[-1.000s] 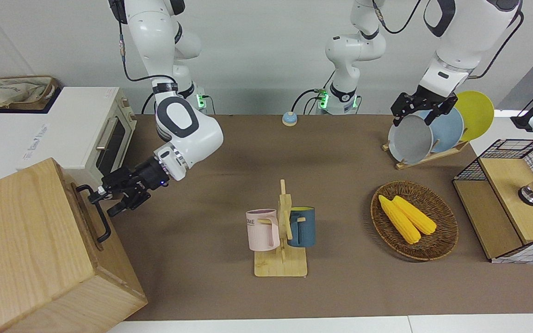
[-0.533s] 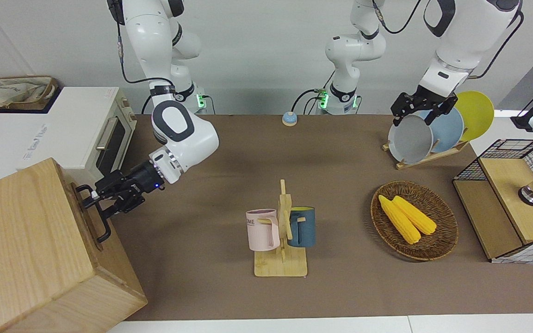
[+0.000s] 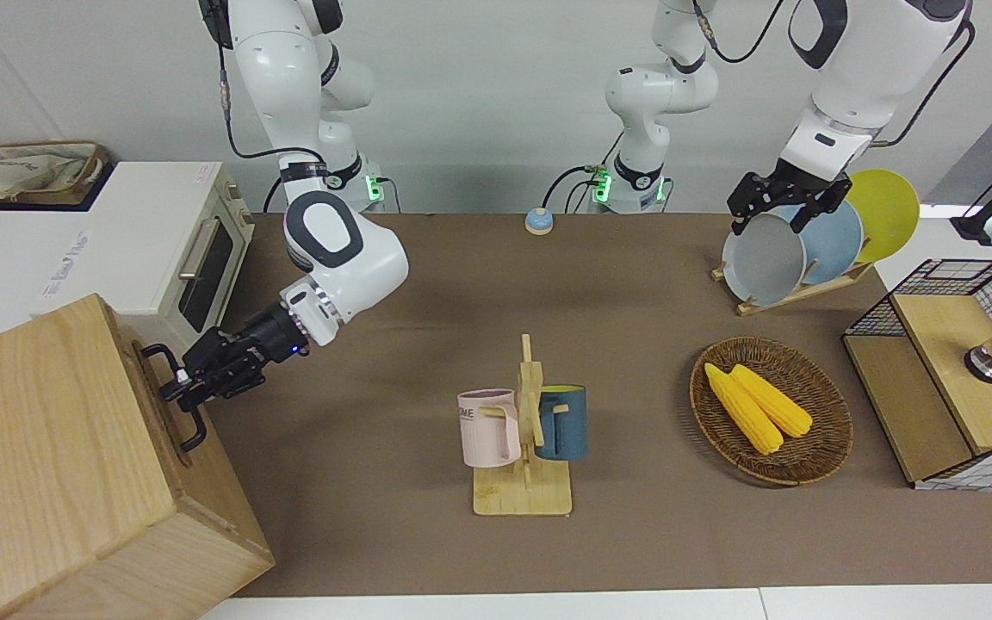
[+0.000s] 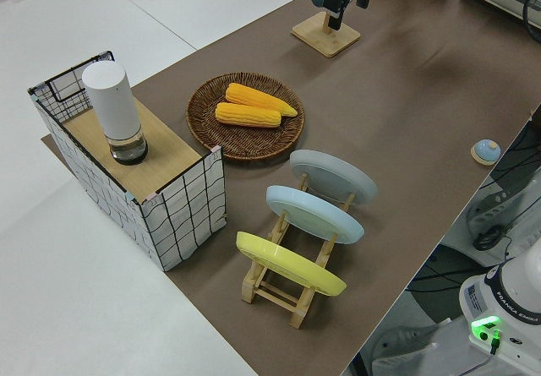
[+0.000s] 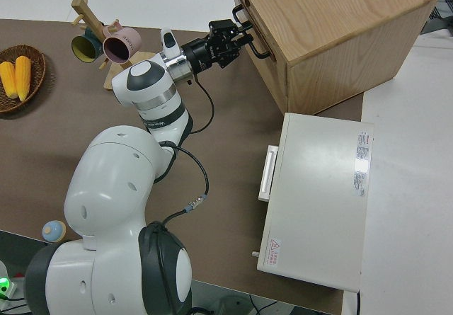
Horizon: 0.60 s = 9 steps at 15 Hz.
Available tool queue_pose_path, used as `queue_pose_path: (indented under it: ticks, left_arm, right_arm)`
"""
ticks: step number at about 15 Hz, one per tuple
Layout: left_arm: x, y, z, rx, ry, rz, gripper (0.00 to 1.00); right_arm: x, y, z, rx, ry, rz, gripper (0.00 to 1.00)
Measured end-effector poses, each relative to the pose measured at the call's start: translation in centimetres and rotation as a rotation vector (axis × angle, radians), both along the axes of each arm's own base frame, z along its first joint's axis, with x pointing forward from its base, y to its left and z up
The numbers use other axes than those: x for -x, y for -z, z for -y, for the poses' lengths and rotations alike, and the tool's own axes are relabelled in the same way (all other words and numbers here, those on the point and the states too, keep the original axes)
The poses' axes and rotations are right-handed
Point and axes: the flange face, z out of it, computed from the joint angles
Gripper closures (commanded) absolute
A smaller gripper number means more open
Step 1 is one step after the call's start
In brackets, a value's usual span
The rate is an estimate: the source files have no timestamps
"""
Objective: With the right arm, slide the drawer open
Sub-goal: 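Close the right gripper around the black bar handle of the drawer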
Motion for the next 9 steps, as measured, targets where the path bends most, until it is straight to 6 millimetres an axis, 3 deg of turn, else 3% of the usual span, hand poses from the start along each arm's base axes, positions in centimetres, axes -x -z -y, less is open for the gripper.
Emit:
queue_pose_path:
  ticks: [4, 9]
  left_arm:
    - [0.0, 0.0, 0.0, 0.0, 0.0, 0.0, 0.0]
    - [0.0, 0.0, 0.0, 0.0, 0.0, 0.0, 0.0]
  right_arm:
    - [-0.07, -0.29, -0.16, -0.012, 0.0, 0.021, 0.94]
    - [-0.07, -0.28, -0.18, -0.012, 0.0, 0.021, 0.944]
